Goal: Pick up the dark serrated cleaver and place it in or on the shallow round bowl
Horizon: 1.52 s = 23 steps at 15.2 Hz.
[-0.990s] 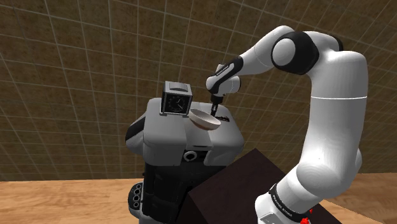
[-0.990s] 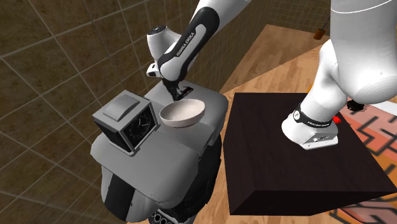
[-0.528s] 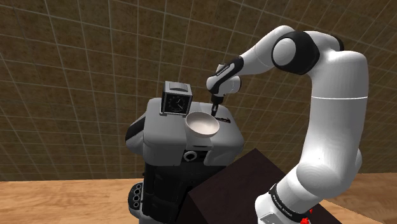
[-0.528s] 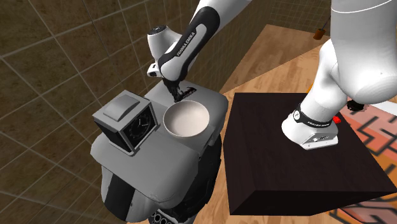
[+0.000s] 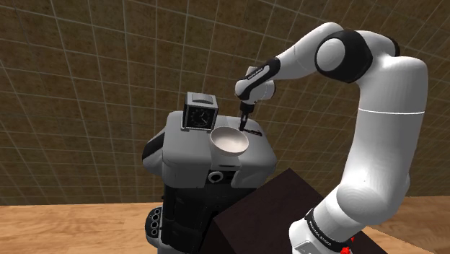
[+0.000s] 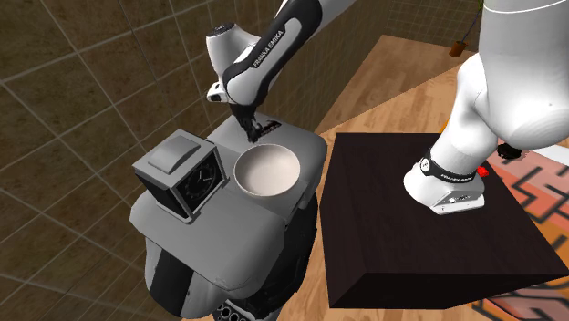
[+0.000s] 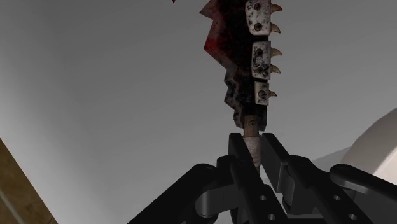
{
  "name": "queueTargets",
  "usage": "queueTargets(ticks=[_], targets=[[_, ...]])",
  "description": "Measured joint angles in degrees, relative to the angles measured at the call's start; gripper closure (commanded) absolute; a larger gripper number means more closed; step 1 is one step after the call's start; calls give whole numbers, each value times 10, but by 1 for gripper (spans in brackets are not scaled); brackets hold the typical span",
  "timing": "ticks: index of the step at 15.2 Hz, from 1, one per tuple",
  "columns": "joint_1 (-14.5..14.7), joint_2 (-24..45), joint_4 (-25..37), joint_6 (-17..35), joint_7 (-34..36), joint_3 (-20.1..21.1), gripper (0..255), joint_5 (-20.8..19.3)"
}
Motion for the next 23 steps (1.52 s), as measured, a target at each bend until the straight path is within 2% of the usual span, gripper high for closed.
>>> queueTargets(ticks=[18, 23], targets=[[11, -91, 21, -110, 13, -13, 255, -26], [45, -112, -5, -106, 64, 3, 255, -31]])
